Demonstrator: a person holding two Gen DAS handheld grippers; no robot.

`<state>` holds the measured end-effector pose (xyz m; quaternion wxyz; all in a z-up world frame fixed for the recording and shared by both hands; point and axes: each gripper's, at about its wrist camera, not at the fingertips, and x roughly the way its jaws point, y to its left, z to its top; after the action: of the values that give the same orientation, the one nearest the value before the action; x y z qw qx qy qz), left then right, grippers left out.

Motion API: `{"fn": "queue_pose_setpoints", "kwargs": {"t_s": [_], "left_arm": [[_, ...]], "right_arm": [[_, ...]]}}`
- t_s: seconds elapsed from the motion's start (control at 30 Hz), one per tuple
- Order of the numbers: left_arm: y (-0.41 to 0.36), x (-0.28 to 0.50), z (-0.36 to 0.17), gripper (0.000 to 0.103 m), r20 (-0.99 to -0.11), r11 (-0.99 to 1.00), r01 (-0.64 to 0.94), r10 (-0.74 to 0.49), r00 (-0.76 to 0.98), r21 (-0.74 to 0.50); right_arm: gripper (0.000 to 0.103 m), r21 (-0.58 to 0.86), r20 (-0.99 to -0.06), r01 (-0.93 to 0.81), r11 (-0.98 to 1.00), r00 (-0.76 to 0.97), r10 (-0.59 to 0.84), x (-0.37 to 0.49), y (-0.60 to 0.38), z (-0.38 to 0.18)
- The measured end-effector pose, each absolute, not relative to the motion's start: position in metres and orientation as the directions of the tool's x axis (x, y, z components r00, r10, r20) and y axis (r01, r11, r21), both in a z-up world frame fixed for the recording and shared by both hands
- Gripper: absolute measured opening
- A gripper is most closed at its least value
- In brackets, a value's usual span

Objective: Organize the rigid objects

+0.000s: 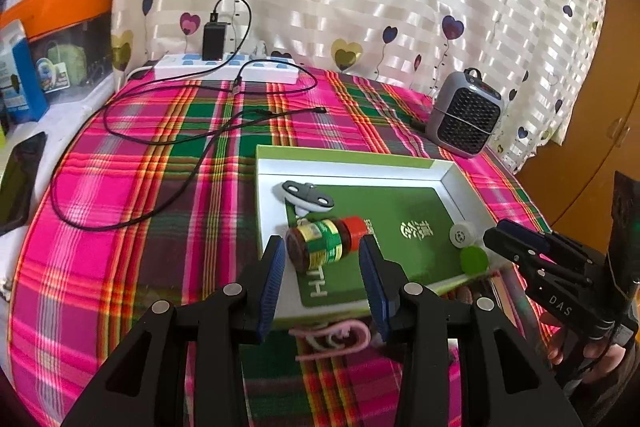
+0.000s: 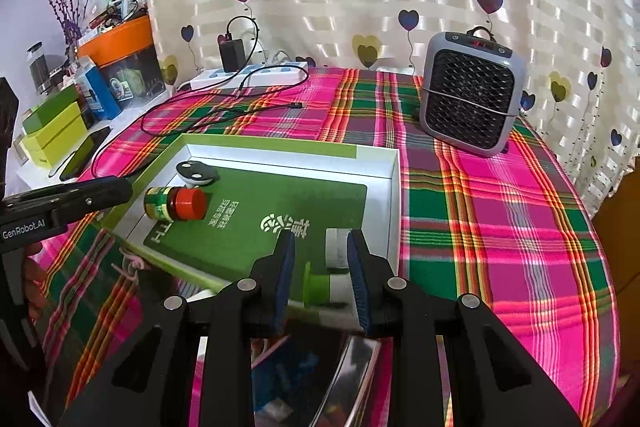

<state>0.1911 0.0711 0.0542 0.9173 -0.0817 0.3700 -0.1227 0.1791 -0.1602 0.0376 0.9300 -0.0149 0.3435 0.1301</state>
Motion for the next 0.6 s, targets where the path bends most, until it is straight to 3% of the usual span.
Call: {"fn": "queue_pose_setpoints", "kwargs": {"t_s": [0.23,0.6], "left_arm": [[0.082,0.16,0.058,0.037,-0.635,0.951,0.182,-0.303,0.711,-0.251],[0.078,0.141,0.032,0.037,-0.682,0.95,0.231,-0.311,0.662,-0.21]], "right_arm": [[0.028,0.077,-0.627,-0.238,0.968,0.743,0.233,0.155,-0.169,0.041],[0.028,0.1,-0.635,-0.182,0.978,0.745,0.204,0.124,-0.196,0.036]]}}
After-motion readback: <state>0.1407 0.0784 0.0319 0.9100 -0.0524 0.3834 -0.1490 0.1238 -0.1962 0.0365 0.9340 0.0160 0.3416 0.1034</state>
